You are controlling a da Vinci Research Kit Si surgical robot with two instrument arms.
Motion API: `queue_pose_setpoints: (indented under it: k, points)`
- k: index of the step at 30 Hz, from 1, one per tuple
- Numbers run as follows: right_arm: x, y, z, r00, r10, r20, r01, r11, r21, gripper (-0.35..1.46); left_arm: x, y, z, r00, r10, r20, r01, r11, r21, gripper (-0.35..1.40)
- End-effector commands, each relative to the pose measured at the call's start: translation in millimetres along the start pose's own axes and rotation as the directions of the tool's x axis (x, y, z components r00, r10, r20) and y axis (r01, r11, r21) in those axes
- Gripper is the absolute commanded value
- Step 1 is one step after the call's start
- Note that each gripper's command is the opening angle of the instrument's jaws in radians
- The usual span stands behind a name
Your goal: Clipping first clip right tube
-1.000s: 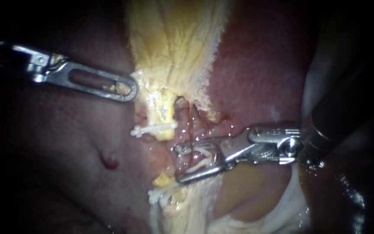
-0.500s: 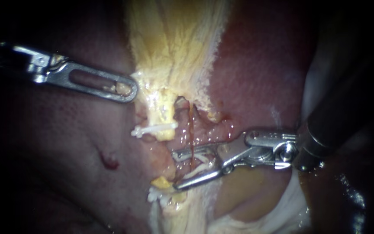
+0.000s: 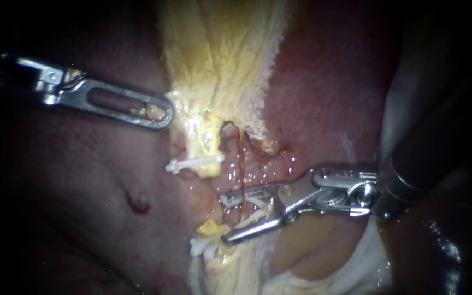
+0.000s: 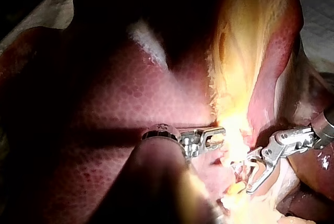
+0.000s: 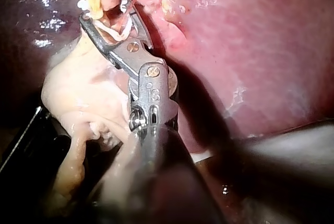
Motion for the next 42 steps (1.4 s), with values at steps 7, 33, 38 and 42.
queue_pose_setpoints:
  k: [7,33,38,42]
  points:
    - [0.1,-0.6,0.1,1.000,0.011,-0.006,-0.011,1.000,0.008,0.48,0.0,0.1,0.1,1.0000,0.001,0.000,-0.001,1.000,0.001,-0.35]
    - [1.6,-4.5,-0.3,0.997,0.059,-0.058,-0.048,0.984,0.171,0.45,0.0,0.2,0.1,1.0000,0.001,0.002,-0.001,1.000,0.003,-0.35]
    - [1.9,-4.6,-0.4,0.996,0.062,-0.069,-0.048,0.983,0.178,0.45,0.1,0.2,0.1,1.0000,0.001,0.002,-0.001,1.000,0.003,-0.35]
    - [2.0,-4.9,-0.3,0.995,0.068,-0.075,-0.053,0.981,0.184,0.45,0.1,0.2,0.1,1.0000,0.001,0.002,-0.001,1.000,0.003,-0.35]
